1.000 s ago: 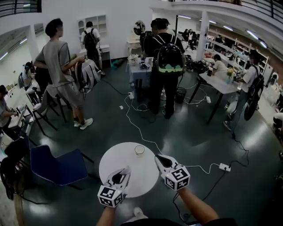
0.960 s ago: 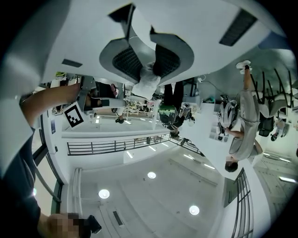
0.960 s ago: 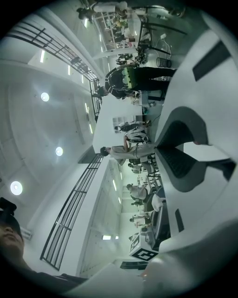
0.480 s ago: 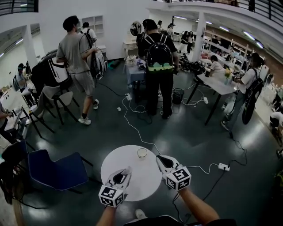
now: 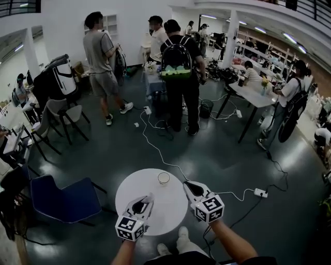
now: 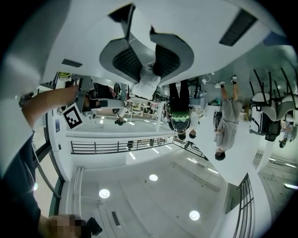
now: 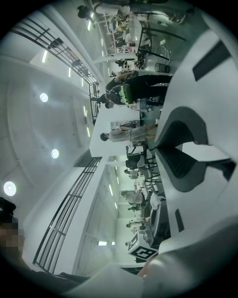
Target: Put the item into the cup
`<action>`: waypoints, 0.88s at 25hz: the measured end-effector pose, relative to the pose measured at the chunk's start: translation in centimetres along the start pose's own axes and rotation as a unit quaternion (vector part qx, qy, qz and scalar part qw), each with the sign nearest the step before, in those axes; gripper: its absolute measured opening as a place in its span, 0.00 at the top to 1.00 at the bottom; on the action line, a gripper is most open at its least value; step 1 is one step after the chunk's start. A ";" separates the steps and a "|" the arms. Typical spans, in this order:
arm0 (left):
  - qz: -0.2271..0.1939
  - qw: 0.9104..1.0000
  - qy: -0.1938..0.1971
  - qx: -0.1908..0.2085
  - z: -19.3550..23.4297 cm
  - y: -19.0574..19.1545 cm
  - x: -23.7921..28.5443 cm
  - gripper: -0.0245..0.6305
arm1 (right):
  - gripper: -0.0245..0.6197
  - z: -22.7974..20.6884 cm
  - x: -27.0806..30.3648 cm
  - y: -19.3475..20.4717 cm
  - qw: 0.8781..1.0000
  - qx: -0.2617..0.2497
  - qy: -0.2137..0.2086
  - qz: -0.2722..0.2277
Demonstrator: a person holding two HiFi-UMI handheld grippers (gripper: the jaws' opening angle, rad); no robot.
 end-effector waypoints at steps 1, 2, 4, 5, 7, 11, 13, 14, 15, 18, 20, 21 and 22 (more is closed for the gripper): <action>0.001 1.000 0.000 0.001 -0.2 0.1 0.6 0.84 | 0.94 -0.7 0.0 0.1 1.000 0.001 0.000 -0.001; 0.002 1.000 0.000 0.001 -0.5 0.1 1.1 0.84 | 0.94 -1.3 0.0 0.2 1.000 0.002 -0.001 -0.002; 0.004 1.000 -0.003 0.002 -0.7 -0.2 2.1 0.84 | 0.94 -2.4 0.2 0.0 1.000 0.006 -0.004 -0.001; 0.006 1.000 -0.005 0.001 -0.7 -0.3 2.7 0.84 | 0.94 -3.0 0.4 -0.1 1.000 0.007 -0.006 -0.001; 0.010 1.000 -0.010 -0.001 -0.8 -0.1 4.0 0.84 | 0.94 -4.3 0.8 -0.1 1.000 0.009 -0.010 0.001; 0.014 1.000 -0.021 -0.005 -0.9 0.4 7.5 0.84 | 0.94 -7.9 1.8 0.3 1.000 0.012 -0.018 0.009; 0.019 0.999 -0.027 -0.005 -0.4 0.5 9.1 0.84 | 0.94 -9.5 2.8 0.2 1.000 0.014 -0.022 0.014; 0.022 0.999 -0.030 -0.006 -0.1 0.6 9.8 0.84 | 0.94 -10.2 3.3 0.2 0.999 0.015 -0.024 0.016; 0.025 0.999 -0.033 -0.007 0.3 0.8 10.6 0.84 | 0.94 -10.9 3.8 0.2 0.999 0.015 -0.026 0.018; 0.032 0.998 -0.045 -0.014 1.2 1.6 12.7 0.84 | 0.94 -12.9 5.2 0.6 0.999 0.018 -0.028 0.024; 0.031 0.998 -0.051 -0.018 2.1 1.7 13.9 0.84 | 0.94 -13.9 6.4 1.0 0.999 0.017 -0.031 0.030; 0.031 0.998 -0.053 -0.019 2.6 1.8 14.4 0.84 | 0.94 -14.3 7.0 1.2 0.999 0.016 -0.033 0.034; 0.034 0.998 -0.054 -0.018 2.9 2.1 15.0 0.84 | 0.94 -14.7 7.6 1.6 0.999 0.016 -0.034 0.038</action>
Point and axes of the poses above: the fingertips, and each gripper's own axes: x forward along the fingers, z to its left, y out of its underside, the point moved 9 cm from there along -x, backward along the fingers, and after that the axes turned 6 degrees about x, right-handed, at the moved point
